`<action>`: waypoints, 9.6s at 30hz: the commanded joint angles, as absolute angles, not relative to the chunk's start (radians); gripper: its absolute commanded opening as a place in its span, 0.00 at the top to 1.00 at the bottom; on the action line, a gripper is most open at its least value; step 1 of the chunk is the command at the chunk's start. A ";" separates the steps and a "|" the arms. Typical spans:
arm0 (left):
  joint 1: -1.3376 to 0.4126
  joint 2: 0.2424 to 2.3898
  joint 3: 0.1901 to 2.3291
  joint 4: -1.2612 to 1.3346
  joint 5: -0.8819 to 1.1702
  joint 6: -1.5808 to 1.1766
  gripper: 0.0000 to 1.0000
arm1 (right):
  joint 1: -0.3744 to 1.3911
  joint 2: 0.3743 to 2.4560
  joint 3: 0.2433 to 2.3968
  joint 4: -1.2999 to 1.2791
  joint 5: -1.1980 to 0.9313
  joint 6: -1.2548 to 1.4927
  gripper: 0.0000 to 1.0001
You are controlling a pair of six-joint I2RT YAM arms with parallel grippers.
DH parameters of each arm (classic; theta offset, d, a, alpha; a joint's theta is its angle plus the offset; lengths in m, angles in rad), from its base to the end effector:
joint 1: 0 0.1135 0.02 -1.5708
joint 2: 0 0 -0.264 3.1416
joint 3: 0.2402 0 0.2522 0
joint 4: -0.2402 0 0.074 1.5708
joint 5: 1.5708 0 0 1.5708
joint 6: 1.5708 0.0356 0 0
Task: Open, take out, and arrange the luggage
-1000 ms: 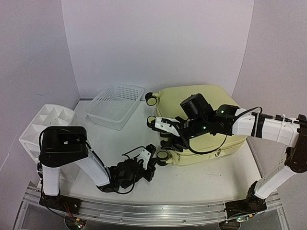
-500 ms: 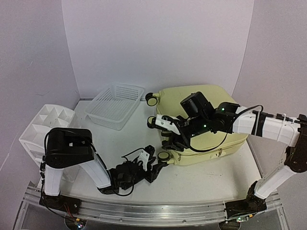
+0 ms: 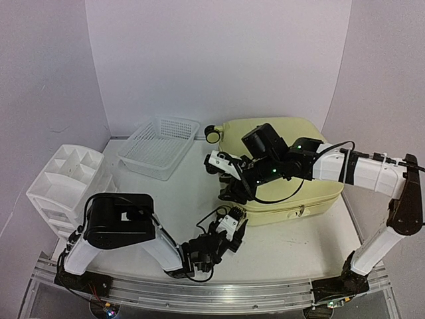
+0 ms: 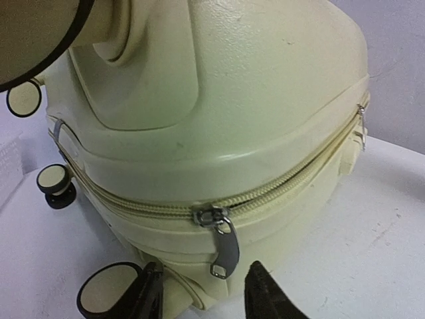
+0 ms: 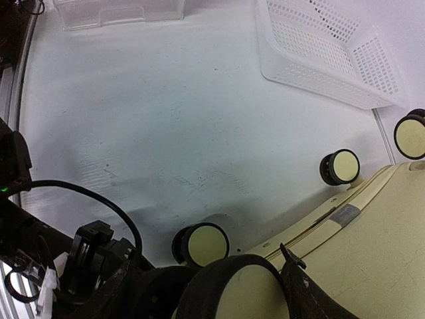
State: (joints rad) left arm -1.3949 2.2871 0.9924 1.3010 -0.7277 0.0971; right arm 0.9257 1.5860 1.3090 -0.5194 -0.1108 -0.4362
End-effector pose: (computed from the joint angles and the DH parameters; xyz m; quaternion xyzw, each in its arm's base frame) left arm 0.0965 -0.4078 0.0939 0.2617 0.6551 -0.2007 0.6797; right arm 0.2088 0.2841 0.2900 -0.5983 0.7052 0.1411 0.3534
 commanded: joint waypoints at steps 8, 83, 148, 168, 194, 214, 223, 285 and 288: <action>-1.394 2.337 1.118 1.352 -0.818 0.275 0.64 | 0.903 1.578 1.383 -0.396 -0.071 -0.273 1.00; -1.124 2.242 0.809 1.436 -0.259 -0.190 1.00 | 0.723 1.501 1.295 -0.498 -0.634 -0.373 1.00; -0.641 2.260 1.234 0.783 0.222 -0.778 1.00 | 0.727 1.053 0.935 -0.888 -0.758 -0.508 1.00; -0.551 2.343 1.602 0.349 0.483 -0.581 1.00 | 0.728 1.035 0.951 -1.002 -0.839 -0.572 1.00; -0.585 2.594 2.174 0.072 0.521 -0.373 1.00 | 0.729 1.102 1.011 -1.048 -0.784 -0.615 1.00; -0.510 1.683 1.448 -0.083 0.306 -0.382 0.27 | 0.735 1.303 1.055 -0.453 -0.454 -0.176 1.00; -0.696 1.428 1.282 -0.083 0.277 -0.404 0.26 | 0.752 1.874 1.657 -0.396 -0.337 0.068 1.00; -0.851 1.705 1.513 -0.229 0.167 0.091 0.01 | 0.162 1.067 1.145 -1.053 -0.095 0.281 0.02; -0.734 1.807 1.666 -0.293 0.367 0.073 0.01 | 0.163 1.044 1.128 -1.078 -0.099 0.282 0.02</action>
